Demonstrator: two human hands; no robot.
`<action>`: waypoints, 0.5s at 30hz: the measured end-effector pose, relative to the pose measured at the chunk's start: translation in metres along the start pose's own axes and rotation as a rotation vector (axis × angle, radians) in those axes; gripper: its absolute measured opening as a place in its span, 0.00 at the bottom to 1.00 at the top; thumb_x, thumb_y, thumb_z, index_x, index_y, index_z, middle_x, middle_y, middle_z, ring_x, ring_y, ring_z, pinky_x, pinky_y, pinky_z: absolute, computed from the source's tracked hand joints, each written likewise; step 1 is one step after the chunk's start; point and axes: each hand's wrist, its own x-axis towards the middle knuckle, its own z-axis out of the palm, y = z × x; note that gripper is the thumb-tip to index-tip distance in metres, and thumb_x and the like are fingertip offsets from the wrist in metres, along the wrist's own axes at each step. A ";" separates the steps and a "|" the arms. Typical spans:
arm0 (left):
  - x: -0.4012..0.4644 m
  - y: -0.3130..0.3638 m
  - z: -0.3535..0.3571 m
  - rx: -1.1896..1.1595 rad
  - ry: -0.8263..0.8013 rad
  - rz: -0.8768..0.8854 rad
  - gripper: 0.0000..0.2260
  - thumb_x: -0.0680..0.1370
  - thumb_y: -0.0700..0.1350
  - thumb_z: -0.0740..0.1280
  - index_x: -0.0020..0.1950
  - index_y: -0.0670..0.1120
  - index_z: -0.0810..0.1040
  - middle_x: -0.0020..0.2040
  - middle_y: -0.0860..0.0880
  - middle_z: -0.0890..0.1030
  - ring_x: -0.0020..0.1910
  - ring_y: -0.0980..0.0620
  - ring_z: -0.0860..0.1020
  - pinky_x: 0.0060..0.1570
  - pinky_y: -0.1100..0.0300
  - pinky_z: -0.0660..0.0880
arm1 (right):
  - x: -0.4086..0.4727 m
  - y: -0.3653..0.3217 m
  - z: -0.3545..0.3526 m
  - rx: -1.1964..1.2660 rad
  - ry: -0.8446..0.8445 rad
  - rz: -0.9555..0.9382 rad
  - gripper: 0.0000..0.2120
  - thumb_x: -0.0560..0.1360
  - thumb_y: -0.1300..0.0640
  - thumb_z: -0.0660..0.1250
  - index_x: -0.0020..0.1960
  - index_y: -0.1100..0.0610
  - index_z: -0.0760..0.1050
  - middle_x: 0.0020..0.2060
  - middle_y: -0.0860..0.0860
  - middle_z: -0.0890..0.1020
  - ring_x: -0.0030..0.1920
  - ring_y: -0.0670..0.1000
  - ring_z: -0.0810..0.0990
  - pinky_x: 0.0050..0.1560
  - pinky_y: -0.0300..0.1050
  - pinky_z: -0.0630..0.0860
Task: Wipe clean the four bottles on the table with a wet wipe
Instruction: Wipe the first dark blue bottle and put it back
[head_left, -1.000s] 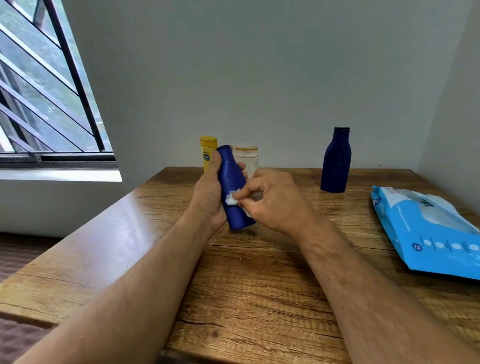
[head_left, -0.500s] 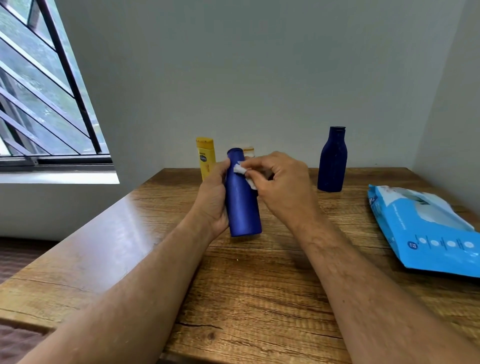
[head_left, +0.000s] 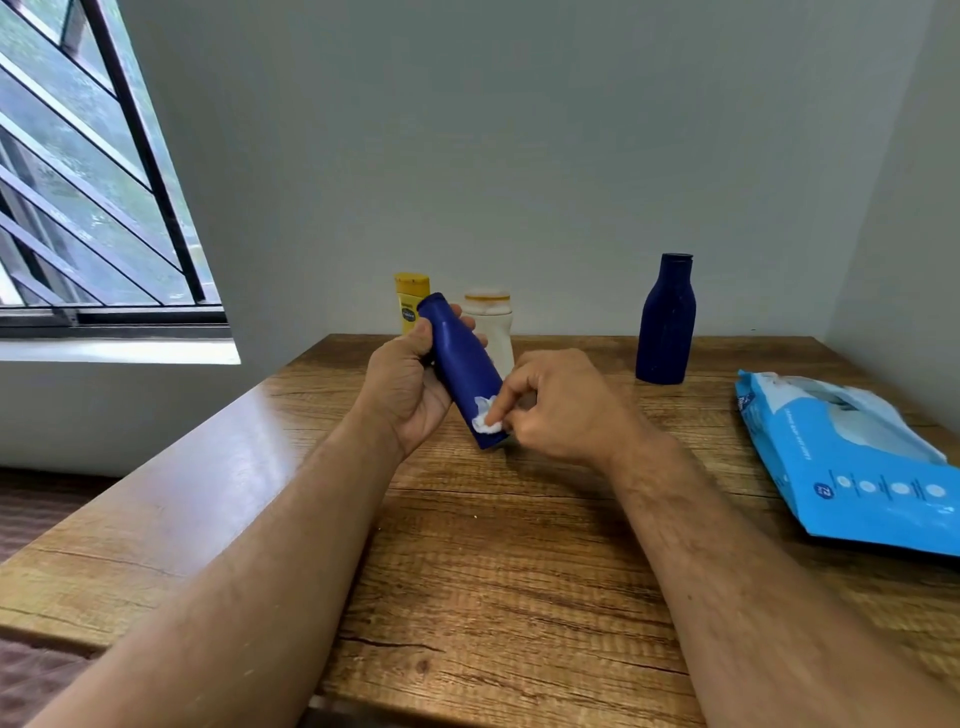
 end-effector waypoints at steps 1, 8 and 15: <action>0.001 0.001 -0.001 -0.014 0.001 0.001 0.15 0.85 0.47 0.57 0.66 0.40 0.74 0.59 0.41 0.81 0.55 0.43 0.81 0.61 0.44 0.77 | 0.000 0.000 0.000 -0.006 0.007 -0.007 0.07 0.69 0.59 0.75 0.40 0.48 0.85 0.45 0.42 0.80 0.48 0.45 0.79 0.51 0.46 0.81; -0.006 -0.004 0.002 0.013 -0.135 -0.044 0.15 0.84 0.43 0.58 0.66 0.36 0.74 0.55 0.38 0.82 0.53 0.44 0.82 0.59 0.48 0.80 | 0.003 -0.004 0.002 0.021 0.255 -0.150 0.06 0.77 0.54 0.70 0.51 0.47 0.85 0.46 0.45 0.78 0.44 0.43 0.76 0.45 0.33 0.73; -0.017 -0.009 0.011 0.060 -0.338 -0.016 0.11 0.81 0.37 0.61 0.57 0.38 0.82 0.54 0.40 0.83 0.54 0.47 0.82 0.64 0.52 0.76 | 0.003 -0.009 0.001 0.011 0.596 -0.312 0.09 0.78 0.58 0.69 0.57 0.54 0.83 0.48 0.47 0.78 0.49 0.41 0.76 0.53 0.29 0.74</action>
